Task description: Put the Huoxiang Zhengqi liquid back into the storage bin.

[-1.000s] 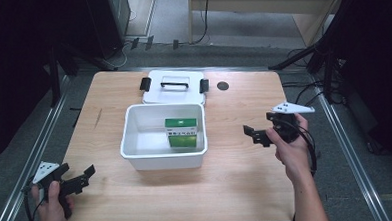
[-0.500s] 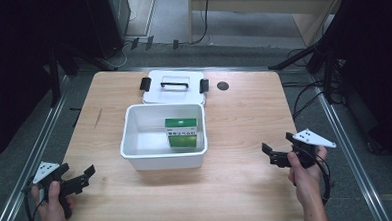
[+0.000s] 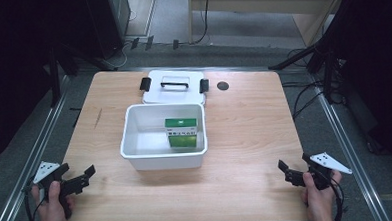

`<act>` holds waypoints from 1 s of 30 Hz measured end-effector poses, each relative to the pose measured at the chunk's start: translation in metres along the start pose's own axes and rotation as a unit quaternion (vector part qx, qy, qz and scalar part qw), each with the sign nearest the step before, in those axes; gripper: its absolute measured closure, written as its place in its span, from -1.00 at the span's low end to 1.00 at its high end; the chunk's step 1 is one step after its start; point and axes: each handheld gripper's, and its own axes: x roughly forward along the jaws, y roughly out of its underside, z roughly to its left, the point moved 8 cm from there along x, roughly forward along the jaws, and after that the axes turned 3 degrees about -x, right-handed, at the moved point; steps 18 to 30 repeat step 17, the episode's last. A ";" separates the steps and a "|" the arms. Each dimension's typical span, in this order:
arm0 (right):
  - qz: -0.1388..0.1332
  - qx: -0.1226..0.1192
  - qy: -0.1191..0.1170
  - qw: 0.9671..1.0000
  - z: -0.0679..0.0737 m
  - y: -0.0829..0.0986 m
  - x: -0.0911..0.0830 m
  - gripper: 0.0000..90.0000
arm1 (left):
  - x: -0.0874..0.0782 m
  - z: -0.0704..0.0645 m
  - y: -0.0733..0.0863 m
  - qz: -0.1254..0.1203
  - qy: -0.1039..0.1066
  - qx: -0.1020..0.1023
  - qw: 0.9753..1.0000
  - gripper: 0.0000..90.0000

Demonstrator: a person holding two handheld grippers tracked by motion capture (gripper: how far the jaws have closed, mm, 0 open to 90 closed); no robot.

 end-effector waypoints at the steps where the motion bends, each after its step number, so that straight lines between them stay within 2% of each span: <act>1: -0.011 0.009 -0.008 1.000 0.001 0.000 -0.002 -1.00 | 0.000 0.000 0.000 0.000 0.000 0.000 1.000 -1.00; 2: -0.019 0.012 -0.004 1.000 0.000 -0.001 -0.003 -1.00 | 0.000 0.000 0.000 0.000 -0.001 0.001 1.000 -1.00; 6: -0.018 0.016 0.008 1.000 0.001 0.001 -0.001 -1.00 | 0.001 0.000 0.000 0.000 -0.001 0.001 1.000 -1.00; 7: -0.013 0.012 0.009 1.000 0.002 0.002 0.001 -1.00 | 0.001 0.000 0.000 0.000 -0.001 0.001 1.000 -1.00; 8: 0.001 0.001 0.023 1.000 0.005 0.003 0.004 -1.00 | 0.001 0.000 0.000 0.000 -0.001 0.001 1.000 -1.00; 30: 0.010 0.000 0.024 1.000 0.007 0.003 0.008 -1.00 | 0.001 0.000 0.000 0.001 -0.001 0.004 1.000 -1.00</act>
